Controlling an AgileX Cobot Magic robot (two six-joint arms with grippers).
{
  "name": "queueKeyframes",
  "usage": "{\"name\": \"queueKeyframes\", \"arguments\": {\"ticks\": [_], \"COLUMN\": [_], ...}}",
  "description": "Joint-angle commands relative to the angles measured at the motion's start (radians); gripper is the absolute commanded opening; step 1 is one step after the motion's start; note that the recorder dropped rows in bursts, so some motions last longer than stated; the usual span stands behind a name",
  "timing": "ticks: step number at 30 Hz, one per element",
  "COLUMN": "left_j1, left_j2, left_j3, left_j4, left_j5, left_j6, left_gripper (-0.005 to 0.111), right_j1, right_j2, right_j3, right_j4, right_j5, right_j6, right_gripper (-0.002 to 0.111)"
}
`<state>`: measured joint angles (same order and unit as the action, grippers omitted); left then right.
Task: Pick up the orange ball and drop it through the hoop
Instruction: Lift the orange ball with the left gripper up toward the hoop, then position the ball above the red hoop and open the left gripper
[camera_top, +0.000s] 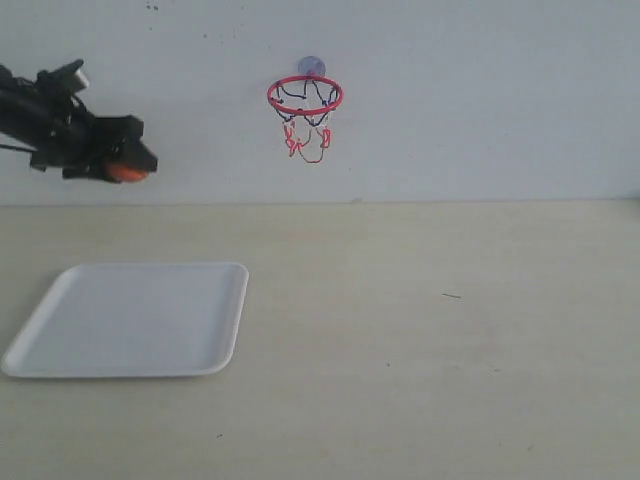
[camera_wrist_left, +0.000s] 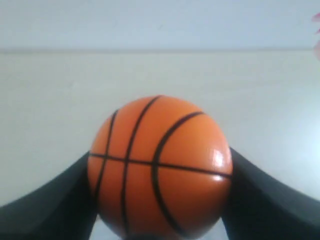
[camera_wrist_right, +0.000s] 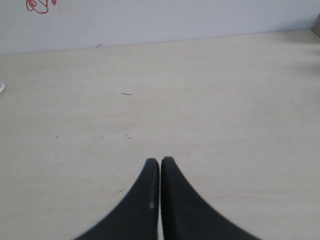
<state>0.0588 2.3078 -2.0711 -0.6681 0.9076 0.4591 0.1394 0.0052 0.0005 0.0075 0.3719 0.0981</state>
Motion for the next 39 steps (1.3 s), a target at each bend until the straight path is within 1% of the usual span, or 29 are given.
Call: {"name": "queueKeyframes", "arguments": {"ticks": [1, 4, 9, 11, 14, 17, 23, 25, 28, 31, 32, 34, 39], "left_j1": [-0.066, -0.101, -0.135, -0.143, -0.15, -0.172, -0.234, -0.262, -0.287, -0.289, -0.289, -0.289, -0.289], "left_j2": [-0.002, 0.039, 0.124, 0.156, 0.202, 0.239, 0.262, 0.262, 0.262, 0.262, 0.262, 0.262, 0.262], "left_j3": [-0.137, -0.259, -0.421, -0.462, -0.511, -0.549, -0.564, -0.564, -0.564, -0.564, -0.564, -0.564, -0.564], "left_j4": [-0.123, -0.188, -0.271, -0.32, -0.435, -0.508, -0.522, -0.466, -0.396, -0.388, -0.388, -0.391, -0.403], "left_j5": [-0.038, -0.04, -0.035, -0.035, -0.035, -0.044, -0.085, -0.118, -0.159, -0.175, -0.179, -0.178, -0.178], "left_j6": [0.058, 0.087, 0.096, 0.096, 0.125, 0.152, 0.183, 0.189, 0.189, 0.231, 0.231, 0.235, 0.255], "left_gripper": [0.004, 0.004, 0.004, 0.004, 0.004, 0.004, 0.004, 0.004, 0.004, 0.004, 0.007, 0.014, 0.037], "right_j1": [0.0, 0.0, 0.0, 0.0, 0.0, 0.0, 0.0, 0.0, 0.0, 0.0, 0.0, 0.0, 0.0], "right_j2": [-0.005, -0.005, -0.005, -0.005, -0.005, -0.005, -0.005, -0.005, -0.005, -0.005, -0.005, -0.005, -0.005], "right_j3": [-0.001, -0.001, -0.001, -0.001, -0.001, -0.001, -0.001, -0.001, -0.001, -0.001, -0.001, -0.001, -0.001], "right_j4": [-0.007, -0.007, -0.007, -0.007, -0.007, -0.007, -0.007, -0.007, -0.007, -0.007, -0.007, -0.007, -0.007], "right_j5": [-0.005, -0.005, -0.005, -0.005, -0.005, -0.005, -0.005, -0.005, -0.005, -0.005, -0.005, -0.005, -0.005], "right_j6": [-0.002, -0.002, -0.002, -0.002, -0.002, -0.002, -0.002, -0.002, -0.002, -0.002, -0.002, -0.002, -0.002], "right_gripper": [0.0, 0.0, 0.0, 0.0, 0.0, 0.0, 0.0, 0.0, 0.0, 0.0, 0.0, 0.0, 0.0]}}
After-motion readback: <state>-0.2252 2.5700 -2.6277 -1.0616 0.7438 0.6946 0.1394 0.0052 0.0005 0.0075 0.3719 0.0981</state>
